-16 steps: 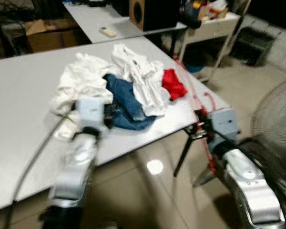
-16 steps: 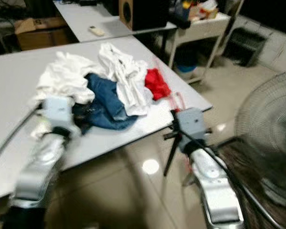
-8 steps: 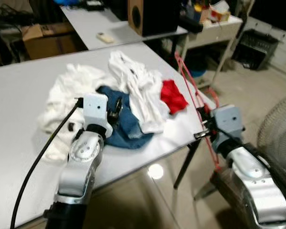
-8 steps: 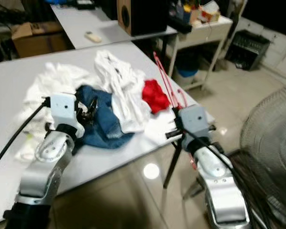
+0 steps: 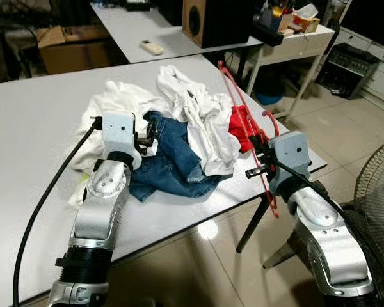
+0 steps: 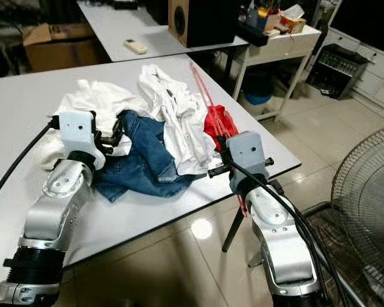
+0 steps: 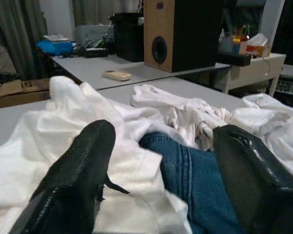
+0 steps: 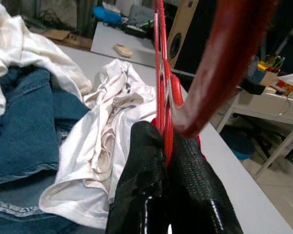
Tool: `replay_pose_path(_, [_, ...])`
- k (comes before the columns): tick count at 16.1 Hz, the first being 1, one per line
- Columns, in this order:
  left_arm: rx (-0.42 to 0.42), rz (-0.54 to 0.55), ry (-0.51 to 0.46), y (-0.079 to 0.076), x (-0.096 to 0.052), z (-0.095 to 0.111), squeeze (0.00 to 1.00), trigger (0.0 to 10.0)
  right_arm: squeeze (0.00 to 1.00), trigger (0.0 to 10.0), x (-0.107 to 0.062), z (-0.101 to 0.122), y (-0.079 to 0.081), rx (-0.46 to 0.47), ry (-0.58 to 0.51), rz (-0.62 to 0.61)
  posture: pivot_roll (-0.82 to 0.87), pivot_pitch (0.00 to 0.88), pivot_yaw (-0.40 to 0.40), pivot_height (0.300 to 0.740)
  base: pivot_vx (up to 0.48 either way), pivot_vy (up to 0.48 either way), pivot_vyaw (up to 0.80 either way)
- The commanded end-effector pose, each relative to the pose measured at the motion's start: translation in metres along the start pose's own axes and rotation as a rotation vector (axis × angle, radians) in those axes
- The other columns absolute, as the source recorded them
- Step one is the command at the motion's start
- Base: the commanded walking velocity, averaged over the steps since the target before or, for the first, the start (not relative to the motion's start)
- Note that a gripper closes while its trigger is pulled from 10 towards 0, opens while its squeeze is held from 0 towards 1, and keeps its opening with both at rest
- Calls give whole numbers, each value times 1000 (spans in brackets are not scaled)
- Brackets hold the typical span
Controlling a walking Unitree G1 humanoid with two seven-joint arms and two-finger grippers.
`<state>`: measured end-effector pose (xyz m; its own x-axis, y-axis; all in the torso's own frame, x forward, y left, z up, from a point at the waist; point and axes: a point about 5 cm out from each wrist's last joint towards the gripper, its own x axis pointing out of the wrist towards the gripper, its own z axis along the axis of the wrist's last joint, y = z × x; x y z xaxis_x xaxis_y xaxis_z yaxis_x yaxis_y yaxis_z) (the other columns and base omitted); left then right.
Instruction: Hang hanger
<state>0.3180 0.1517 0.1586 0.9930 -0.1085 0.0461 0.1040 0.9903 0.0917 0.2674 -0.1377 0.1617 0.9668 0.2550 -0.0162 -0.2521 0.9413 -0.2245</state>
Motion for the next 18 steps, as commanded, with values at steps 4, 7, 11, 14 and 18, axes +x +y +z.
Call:
replay_pose_path(4, [162,-41,143,3,27,-20,0,10000,0,10000,0,1,-3,12,-18,-42,-11,0,1,740,0,0,0])
replay_pose_path(7, [150,5,221,12,46,-27,0,10000,0,10000,0,0,-1,14,-19,-50,-25,0,24,740,0,0,0])
replay_pose_path(11, [219,92,312,30,52,-40,0,0,0,10000,-2,0,-3,18,-21,-82,-39,0,45,740,0,0,0])
replay_pose_path(14, [241,133,309,37,53,-40,0,0,0,10000,-4,-1,-5,21,-19,-92,-30,0,43,740,0,0,0])
replay_pose_path(18, [243,116,280,34,50,-44,0,0,0,10000,-7,-8,4,44,4,-76,5,9,37,740,0,0,0])
